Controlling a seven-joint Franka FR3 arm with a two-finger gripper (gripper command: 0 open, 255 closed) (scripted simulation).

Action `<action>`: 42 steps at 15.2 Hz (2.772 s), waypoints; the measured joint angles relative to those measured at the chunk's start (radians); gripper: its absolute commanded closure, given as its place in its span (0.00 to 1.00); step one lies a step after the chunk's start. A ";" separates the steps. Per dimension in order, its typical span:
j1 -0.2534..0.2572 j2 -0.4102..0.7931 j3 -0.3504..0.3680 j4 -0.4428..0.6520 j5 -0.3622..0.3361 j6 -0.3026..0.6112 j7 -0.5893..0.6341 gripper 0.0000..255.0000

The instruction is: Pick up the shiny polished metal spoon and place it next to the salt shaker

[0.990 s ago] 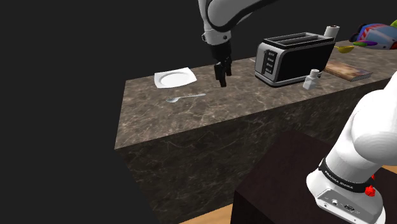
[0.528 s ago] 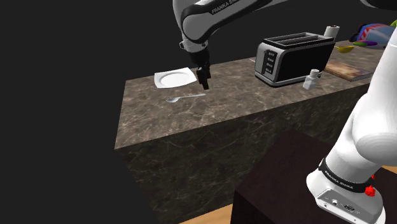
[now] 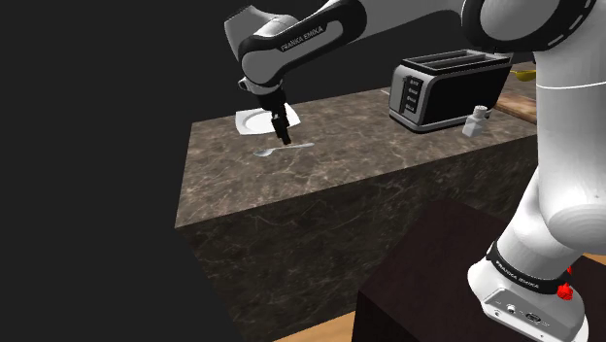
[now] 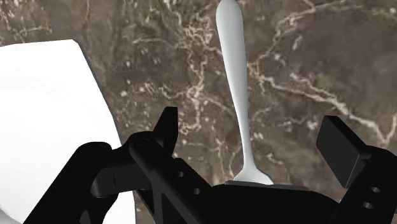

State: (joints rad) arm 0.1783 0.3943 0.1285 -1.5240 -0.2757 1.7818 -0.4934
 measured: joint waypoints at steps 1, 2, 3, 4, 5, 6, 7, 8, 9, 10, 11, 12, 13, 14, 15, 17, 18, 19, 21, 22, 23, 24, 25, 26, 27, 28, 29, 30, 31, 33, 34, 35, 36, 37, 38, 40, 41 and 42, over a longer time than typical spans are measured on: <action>0.002 0.012 0.001 0.009 -0.005 0.003 -0.006 0.00; 0.003 0.019 0.001 0.009 -0.007 0.011 -0.007 0.00; 0.003 0.027 0.001 0.010 -0.010 0.018 -0.008 0.00; 0.002 0.029 0.000 0.001 -0.011 0.030 -0.007 0.00; 0.000 0.030 -0.001 -0.012 -0.012 0.044 -0.006 0.00; -0.001 0.034 -0.001 -0.020 -0.014 0.055 -0.005 0.00; -0.005 0.035 -0.003 -0.036 -0.015 0.073 -0.006 0.00; -0.006 0.036 -0.004 -0.044 -0.016 0.082 -0.005 0.00; -0.006 0.037 -0.004 -0.047 -0.017 0.086 -0.004 0.00; -0.006 0.037 -0.004 -0.049 -0.017 0.088 -0.003 0.00; -0.006 0.037 -0.004 -0.050 -0.017 0.089 -0.003 0.00; -0.006 0.036 -0.004 -0.051 -0.017 0.090 -0.003 0.00; -0.007 0.036 -0.004 -0.052 -0.017 0.090 -0.003 0.00; -0.007 0.036 -0.004 -0.052 -0.017 0.091 -0.003 0.00; -0.007 0.036 -0.004 -0.052 -0.017 0.091 -0.003 1.00; -0.007 0.036 -0.004 -0.052 -0.017 0.091 -0.003 1.00; -0.007 0.036 -0.004 -0.052 -0.017 0.091 -0.003 1.00; -0.007 0.036 -0.004 -0.052 -0.017 0.091 -0.003 1.00; -0.007 0.036 -0.004 -0.052 -0.017 0.091 -0.003 1.00; -0.007 0.036 -0.004 -0.052 -0.017 0.091 -0.003 1.00; -0.007 0.036 -0.004 -0.052 -0.017 0.091 -0.003 1.00; -0.007 0.036 -0.004 -0.052 -0.017 0.091 -0.003 1.00; -0.007 0.036 -0.004 -0.052 -0.017 0.091 -0.003 1.00; -0.006 0.033 -0.004 -0.050 -0.016 0.085 -0.004 1.00; -0.007 0.030 -0.004 -0.045 -0.015 0.078 -0.007 1.00; -0.007 0.024 -0.003 -0.042 -0.014 0.068 -0.009 1.00; -0.006 0.024 -0.003 -0.029 -0.013 0.057 -0.012 1.00; -0.006 0.019 -0.002 -0.022 -0.011 0.045 -0.014 1.00; -0.006 0.016 -0.002 -0.016 -0.011 0.037 -0.017 1.00; -0.005 0.016 -0.002 0.010 -0.009 0.012 -0.023 1.00; -0.004 0.012 -0.001 0.019 -0.007 -0.002 -0.026 1.00; -0.004 0.008 -0.001 0.027 -0.006 -0.014 -0.029 1.00; -0.004 0.008 -0.001 0.040 -0.006 -0.025 -0.032 1.00; -0.003 0.005 0.000 0.048 -0.005 -0.037 -0.034 1.00; -0.002 0.004 0.000 0.059 -0.004 -0.049 -0.037 1.00; -0.003 0.000 0.000 0.082 -0.002 -0.074 -0.044 1.00; -0.002 0.000 0.000 0.091 -0.002 -0.084 -0.046 1.00; -0.002 -0.006 0.000 0.100 -0.001 -0.097 -0.049 1.00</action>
State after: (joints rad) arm 0.1766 0.3887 0.1287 -1.4243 -0.2766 1.6850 -0.5426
